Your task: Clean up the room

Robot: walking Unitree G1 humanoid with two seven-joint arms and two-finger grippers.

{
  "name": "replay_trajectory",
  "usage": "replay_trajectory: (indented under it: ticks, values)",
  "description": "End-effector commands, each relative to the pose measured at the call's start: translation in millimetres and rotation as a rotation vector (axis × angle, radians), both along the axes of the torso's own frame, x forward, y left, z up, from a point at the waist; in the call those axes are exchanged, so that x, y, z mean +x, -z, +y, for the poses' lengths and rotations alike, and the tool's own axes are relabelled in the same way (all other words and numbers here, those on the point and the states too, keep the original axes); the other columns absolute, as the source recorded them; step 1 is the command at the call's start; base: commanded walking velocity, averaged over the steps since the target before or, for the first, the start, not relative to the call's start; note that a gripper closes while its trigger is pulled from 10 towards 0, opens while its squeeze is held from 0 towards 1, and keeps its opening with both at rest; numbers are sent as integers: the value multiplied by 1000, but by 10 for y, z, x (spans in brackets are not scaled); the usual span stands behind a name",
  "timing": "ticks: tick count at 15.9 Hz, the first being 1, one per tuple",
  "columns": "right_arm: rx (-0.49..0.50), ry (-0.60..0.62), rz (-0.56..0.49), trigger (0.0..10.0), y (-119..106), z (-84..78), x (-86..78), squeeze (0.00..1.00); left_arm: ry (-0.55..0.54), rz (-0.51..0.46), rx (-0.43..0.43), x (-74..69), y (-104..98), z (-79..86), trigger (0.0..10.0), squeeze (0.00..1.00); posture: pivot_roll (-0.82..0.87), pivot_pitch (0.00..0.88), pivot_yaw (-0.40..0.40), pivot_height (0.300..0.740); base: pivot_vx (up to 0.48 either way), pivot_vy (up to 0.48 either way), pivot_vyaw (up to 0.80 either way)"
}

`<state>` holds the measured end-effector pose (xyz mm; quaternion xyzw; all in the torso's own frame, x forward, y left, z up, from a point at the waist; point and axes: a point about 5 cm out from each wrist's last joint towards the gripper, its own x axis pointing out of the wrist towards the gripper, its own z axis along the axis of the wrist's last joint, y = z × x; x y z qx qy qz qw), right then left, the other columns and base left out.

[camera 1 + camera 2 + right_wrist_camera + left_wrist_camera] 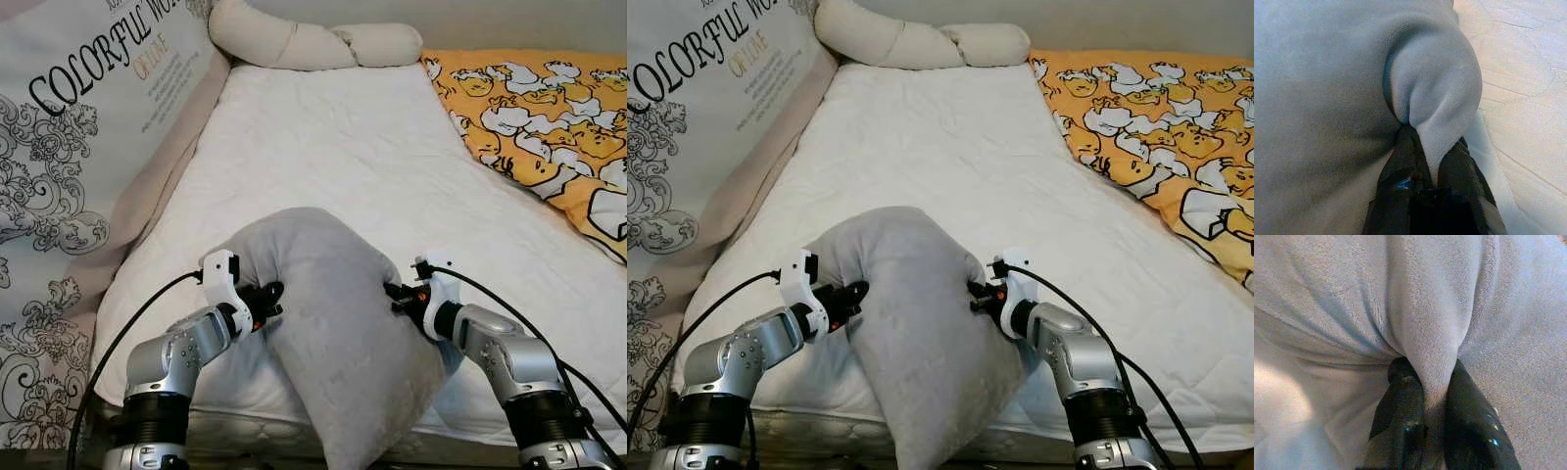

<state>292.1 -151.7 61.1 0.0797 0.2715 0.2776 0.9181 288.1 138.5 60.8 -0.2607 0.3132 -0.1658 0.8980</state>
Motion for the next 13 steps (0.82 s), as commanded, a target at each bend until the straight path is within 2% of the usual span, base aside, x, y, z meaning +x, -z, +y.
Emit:
replay_trajectory:
  ticks: [1,3,4,5,6,7,8,9,10,11,12,13]
  values:
    - [18,-35,-26,0,-54,123,3,0,29,5,9,10,-21,-101,0,0,10,0,33,740,0,0,0]
    - [19,-36,-24,0,-53,127,-1,0,31,6,14,0,-9,-98,0,0,10,0,36,740,0,0,0]
    - [25,-25,-28,0,-58,129,-3,0,57,-68,-10,-8,-85,-97,471,0,11,0,38,740,0,0,0]
    - [26,-19,-31,0,-62,128,-2,0,59,-80,-19,-12,-105,-95,471,0,11,0,39,740,0,0,0]
    - [35,5,-39,0,-101,123,9,0,40,-106,32,0,-149,-50,0,0,7,0,43,740,0,0,0]
    - [49,29,-66,0,-156,124,28,0,42,-111,61,2,-180,-32,0,0,7,0,46,740,0,0,0]
    - [82,67,-107,0,-251,129,56,0,70,-105,118,-13,-222,-12,2392,0,8,0,49,740,0,0,0]
    - [112,83,-130,0,-313,137,70,0,95,-88,145,-31,-238,-7,2941,0,8,0,49,740,0,0,0]
    - [162,108,-208,0,-474,192,81,0,158,-174,240,-13,-382,-14,6902,0,7,0,57,740,0,0,0]
    - [198,124,-270,0,-581,240,80,0,150,-259,294,58,-487,-19,10000,0,4,0,60,740,0,0,0]
    - [208,133,-291,0,-611,253,78,0,148,-293,312,78,-521,-20,10000,0,-1,0,67,740,0,0,0]
    - [234,160,-355,0,-689,309,51,0,94,-505,362,189,-762,-64,10000,0,-6,0,82,740,0,0,0]
